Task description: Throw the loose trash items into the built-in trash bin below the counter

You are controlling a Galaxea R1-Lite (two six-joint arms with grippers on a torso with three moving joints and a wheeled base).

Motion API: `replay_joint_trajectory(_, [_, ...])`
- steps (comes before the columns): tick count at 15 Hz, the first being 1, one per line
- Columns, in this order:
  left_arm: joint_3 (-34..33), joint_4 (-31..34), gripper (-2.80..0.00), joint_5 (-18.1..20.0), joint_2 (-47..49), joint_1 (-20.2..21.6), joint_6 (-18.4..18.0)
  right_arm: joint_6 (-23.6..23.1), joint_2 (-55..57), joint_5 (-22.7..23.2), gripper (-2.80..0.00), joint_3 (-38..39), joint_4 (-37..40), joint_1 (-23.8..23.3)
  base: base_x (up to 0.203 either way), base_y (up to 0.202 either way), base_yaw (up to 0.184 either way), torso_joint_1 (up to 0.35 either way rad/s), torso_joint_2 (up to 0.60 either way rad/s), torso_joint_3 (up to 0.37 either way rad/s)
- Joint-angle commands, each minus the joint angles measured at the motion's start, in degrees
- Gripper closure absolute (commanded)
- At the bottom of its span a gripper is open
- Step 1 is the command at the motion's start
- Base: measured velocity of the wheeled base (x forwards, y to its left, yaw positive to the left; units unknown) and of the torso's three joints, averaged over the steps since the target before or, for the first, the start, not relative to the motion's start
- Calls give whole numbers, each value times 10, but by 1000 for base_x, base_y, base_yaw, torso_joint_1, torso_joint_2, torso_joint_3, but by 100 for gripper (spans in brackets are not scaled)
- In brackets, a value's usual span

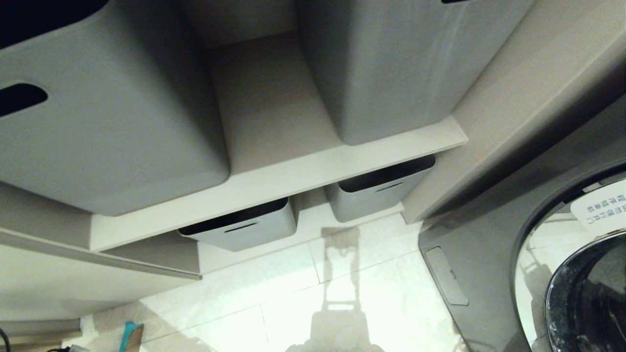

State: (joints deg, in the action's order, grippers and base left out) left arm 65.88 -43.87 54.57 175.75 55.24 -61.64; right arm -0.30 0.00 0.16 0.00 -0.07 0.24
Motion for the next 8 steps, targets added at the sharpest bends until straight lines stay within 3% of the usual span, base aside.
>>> replay_joint_trajectory(1, [-3,8,0,-3,1,1,-3,0,0,0,0,0,0,0,0,0,0,0,0,0])
replay_joint_trajectory(8, [-18,14,0,-4,1,7,-6,0,-1,0,0,0,0,0,0,0,0,0,0,0])
